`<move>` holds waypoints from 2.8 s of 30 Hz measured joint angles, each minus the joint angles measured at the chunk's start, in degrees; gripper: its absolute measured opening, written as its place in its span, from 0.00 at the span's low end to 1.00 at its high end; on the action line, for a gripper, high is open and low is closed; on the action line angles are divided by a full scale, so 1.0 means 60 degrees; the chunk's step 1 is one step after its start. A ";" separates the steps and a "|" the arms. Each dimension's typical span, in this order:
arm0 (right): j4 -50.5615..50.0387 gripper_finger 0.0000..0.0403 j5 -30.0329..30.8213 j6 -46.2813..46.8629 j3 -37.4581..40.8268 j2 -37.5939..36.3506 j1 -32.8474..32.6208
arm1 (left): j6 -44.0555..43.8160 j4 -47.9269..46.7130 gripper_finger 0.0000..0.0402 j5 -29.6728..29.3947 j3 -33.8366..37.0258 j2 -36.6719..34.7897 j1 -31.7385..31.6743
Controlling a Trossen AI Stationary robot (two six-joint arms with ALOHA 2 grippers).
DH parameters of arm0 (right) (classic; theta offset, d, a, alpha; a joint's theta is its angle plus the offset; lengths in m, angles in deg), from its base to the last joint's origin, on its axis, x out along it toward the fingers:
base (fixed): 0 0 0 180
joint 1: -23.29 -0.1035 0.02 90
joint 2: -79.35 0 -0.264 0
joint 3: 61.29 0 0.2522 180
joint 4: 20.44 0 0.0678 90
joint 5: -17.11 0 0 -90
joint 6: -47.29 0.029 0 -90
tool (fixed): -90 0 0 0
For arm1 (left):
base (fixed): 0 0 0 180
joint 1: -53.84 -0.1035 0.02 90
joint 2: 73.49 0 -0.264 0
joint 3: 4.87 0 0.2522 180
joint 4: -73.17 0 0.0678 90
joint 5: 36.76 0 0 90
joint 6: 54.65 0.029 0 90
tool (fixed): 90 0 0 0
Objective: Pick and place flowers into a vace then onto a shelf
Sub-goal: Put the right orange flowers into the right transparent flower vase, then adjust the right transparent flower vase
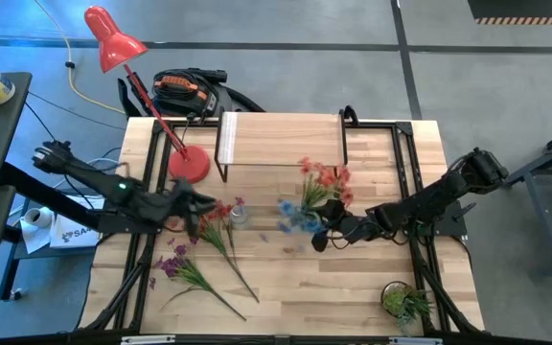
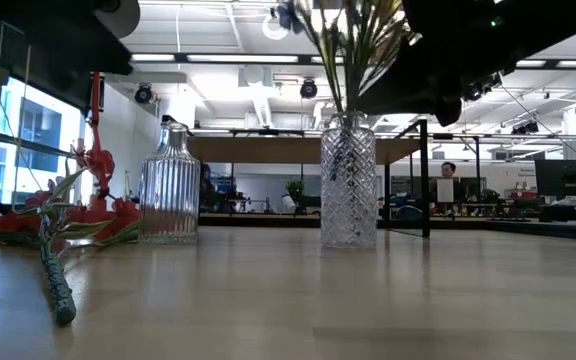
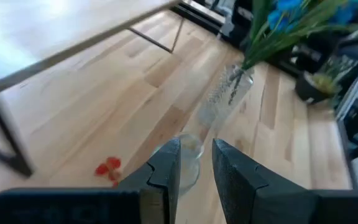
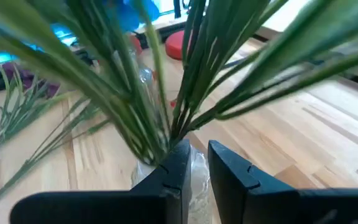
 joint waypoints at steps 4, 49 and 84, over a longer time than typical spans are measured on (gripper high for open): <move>-0.0005 0.13 -0.0019 0.0000 0.0000 0.0000 -0.0034 | 0.0698 0.2169 0.32 0.1352 0.0000 0.1525 -0.0916; 0.0785 0.09 -0.1998 0.3940 -0.0536 0.1618 -0.1782 | 0.1374 -0.1654 0.41 0.0484 -0.0266 0.1712 -0.0614; -0.5449 0.36 -0.3138 0.8692 -0.4014 0.2065 -0.2095 | 0.1199 -0.2479 0.35 0.2511 -0.0590 -0.0065 -0.0610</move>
